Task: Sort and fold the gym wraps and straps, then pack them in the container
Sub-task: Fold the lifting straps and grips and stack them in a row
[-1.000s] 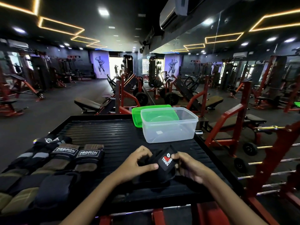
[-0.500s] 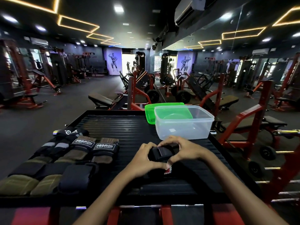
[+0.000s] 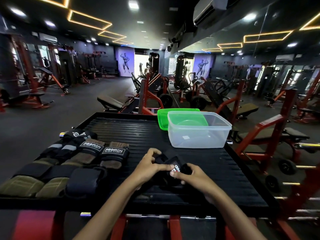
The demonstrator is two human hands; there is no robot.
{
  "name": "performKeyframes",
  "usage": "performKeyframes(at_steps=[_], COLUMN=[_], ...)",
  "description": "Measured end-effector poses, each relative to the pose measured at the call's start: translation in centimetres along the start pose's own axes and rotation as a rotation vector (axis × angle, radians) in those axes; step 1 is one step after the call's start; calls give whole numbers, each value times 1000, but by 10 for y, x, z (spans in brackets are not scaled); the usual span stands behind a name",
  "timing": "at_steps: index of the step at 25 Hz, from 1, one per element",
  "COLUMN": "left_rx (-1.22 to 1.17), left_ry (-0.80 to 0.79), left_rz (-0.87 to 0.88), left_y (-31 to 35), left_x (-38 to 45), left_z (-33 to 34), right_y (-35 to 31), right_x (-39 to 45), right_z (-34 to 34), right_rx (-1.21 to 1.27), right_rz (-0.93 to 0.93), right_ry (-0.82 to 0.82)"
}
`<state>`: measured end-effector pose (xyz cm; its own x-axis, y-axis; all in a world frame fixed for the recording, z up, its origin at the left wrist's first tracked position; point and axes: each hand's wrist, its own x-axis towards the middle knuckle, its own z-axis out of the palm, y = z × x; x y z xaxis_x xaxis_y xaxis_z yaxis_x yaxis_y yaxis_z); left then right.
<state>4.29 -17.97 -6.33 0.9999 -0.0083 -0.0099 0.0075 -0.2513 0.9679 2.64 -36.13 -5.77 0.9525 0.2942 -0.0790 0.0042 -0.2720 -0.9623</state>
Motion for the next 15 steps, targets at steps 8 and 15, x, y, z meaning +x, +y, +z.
performKeyframes(at_steps=[8, 15], left_rx=[275, 555], left_ry=[-159, 14], left_rz=[116, 173], left_y=[-10, 0], left_x=[-20, -45], left_z=[-27, -36], right_y=[-17, -4], right_x=[25, 30], right_z=[1, 15], right_rx=[-359, -416], right_rz=[-397, -446], right_ry=[-120, -208])
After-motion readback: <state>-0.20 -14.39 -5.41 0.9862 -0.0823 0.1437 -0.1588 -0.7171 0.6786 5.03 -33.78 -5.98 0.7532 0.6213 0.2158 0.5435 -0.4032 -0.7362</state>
